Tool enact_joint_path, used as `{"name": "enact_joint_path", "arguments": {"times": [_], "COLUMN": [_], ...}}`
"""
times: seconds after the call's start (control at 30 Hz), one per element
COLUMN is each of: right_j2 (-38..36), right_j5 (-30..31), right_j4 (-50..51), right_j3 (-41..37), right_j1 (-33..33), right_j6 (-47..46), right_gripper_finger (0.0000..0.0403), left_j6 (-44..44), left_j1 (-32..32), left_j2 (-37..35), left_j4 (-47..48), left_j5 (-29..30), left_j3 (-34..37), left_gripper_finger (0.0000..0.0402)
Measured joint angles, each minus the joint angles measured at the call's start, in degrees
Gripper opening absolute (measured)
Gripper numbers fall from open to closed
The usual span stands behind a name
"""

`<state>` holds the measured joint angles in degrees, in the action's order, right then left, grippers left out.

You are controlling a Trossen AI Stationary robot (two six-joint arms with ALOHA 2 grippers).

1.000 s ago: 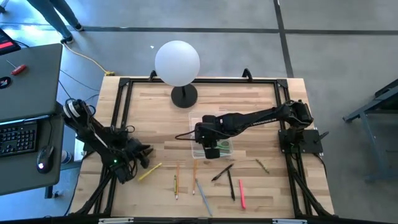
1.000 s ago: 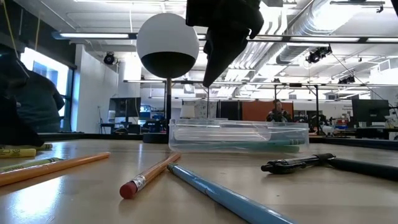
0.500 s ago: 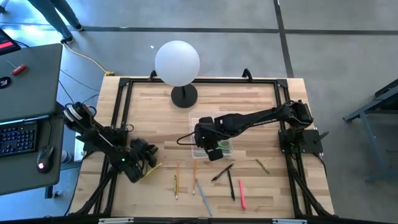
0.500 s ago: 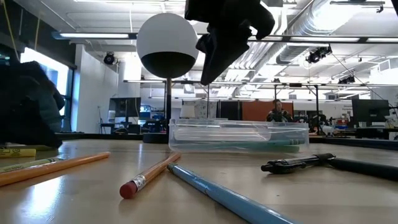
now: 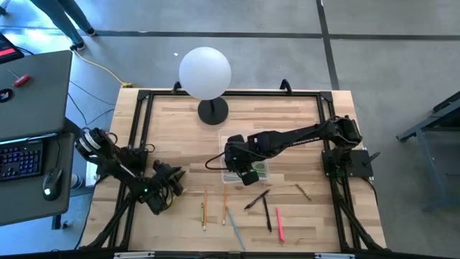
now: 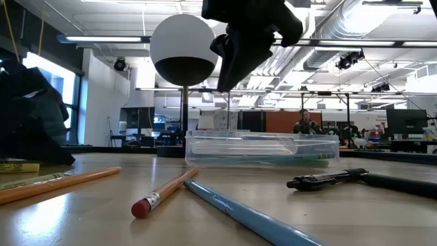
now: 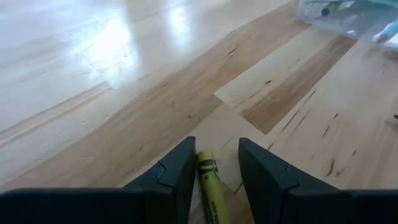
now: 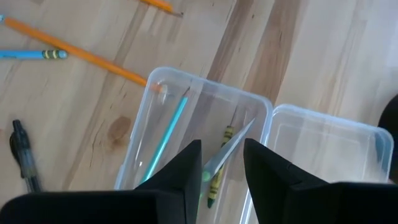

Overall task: Pick & place school supplies into a supply box
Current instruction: Put the green crayon into the transparent supply box

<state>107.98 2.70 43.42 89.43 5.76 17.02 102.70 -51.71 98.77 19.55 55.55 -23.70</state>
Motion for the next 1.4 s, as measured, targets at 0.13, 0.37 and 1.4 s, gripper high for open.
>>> {"name": "enact_joint_path", "arguments": {"times": [0.13,0.37,1.4], "right_j2": [0.0,0.0,-24.36], "right_j5": [-1.73,-9.63,8.85], "right_j4": [-1.16,-2.96,0.68], "right_j3": [0.0,-1.21,-13.36], "right_j1": [0.0,0.31,16.4], "right_j6": [1.07,1.5,-20.69], "right_gripper_finger": [0.0099,0.0099,0.0099], "left_j6": [2.95,5.06,-49.43], "left_j1": [-1.97,-3.07,19.0], "left_j2": [3.89,9.32,-10.51], "left_j4": [-1.27,-2.9,8.79], "left_j5": [3.67,8.73,-5.6], "left_j3": [0.05,-1.5,-38.85], "left_gripper_finger": [0.0158,0.0082,0.0035]}}
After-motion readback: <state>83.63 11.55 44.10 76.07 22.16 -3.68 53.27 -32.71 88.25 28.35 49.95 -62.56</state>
